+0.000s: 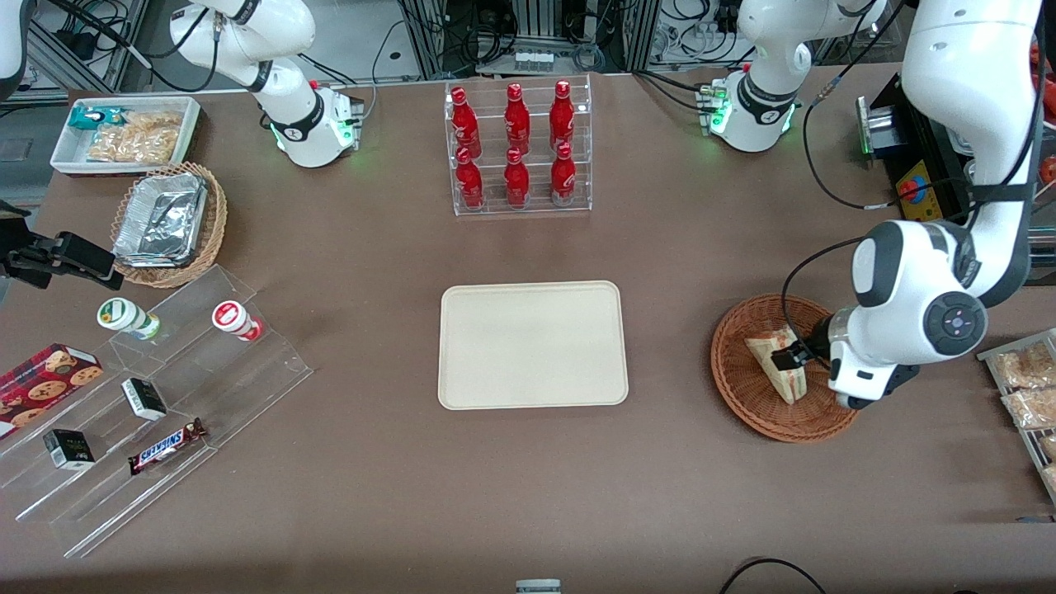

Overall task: Place sandwich from basket to tray
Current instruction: 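Move the open left gripper down over the wrapped sandwich in the basket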

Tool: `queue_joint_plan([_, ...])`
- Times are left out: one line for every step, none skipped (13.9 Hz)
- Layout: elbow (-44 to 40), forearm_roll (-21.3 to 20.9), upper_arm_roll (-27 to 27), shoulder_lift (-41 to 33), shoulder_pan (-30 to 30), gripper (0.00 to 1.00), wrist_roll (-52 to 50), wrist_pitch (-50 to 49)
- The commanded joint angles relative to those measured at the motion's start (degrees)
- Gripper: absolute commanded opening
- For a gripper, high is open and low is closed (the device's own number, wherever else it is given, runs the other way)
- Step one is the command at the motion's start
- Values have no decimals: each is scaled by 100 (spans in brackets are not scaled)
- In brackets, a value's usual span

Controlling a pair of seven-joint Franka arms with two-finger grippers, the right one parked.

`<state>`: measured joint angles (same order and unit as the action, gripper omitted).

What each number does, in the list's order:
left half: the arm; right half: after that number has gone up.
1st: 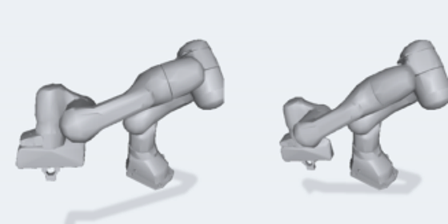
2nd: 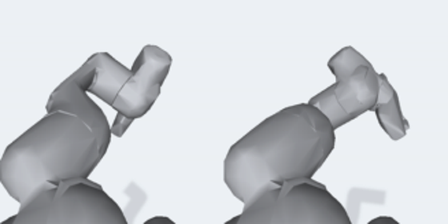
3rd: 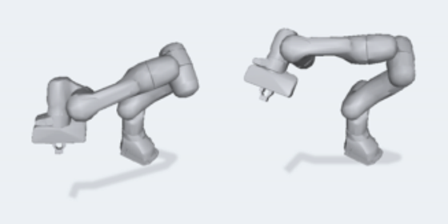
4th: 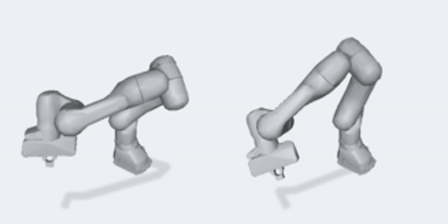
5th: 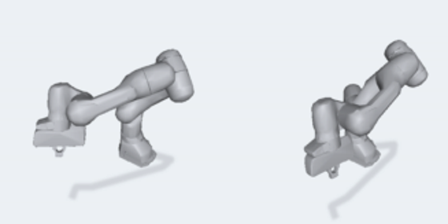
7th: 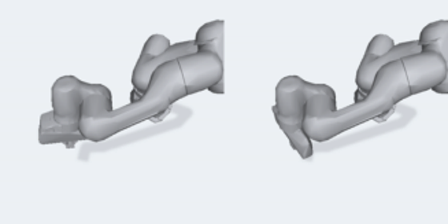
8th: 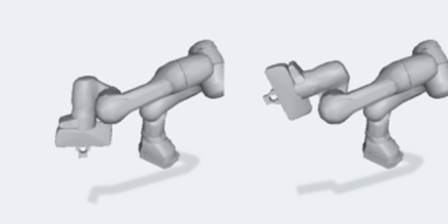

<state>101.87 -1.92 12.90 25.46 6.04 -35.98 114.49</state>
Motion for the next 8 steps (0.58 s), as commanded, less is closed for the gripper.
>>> queue_joint_plan([-27,-89,10,222,-86,100,-181,240])
queue_joint_plan([-27,-90,2,353,-86,100,-181,293])
queue_joint_plan([-18,-90,2,468,-86,100,-181,389])
queue_joint_plan([-10,-98,-7,538,-86,100,-173,416])
queue_joint_plan([-9,-107,-7,574,-86,100,-164,416])
queue_joint_plan([-9,-151,-16,566,-60,100,-129,399])
queue_joint_plan([-70,-212,-16,539,-33,100,-155,364])
queue_joint_plan([-132,-204,-16,522,-33,100,-181,363])
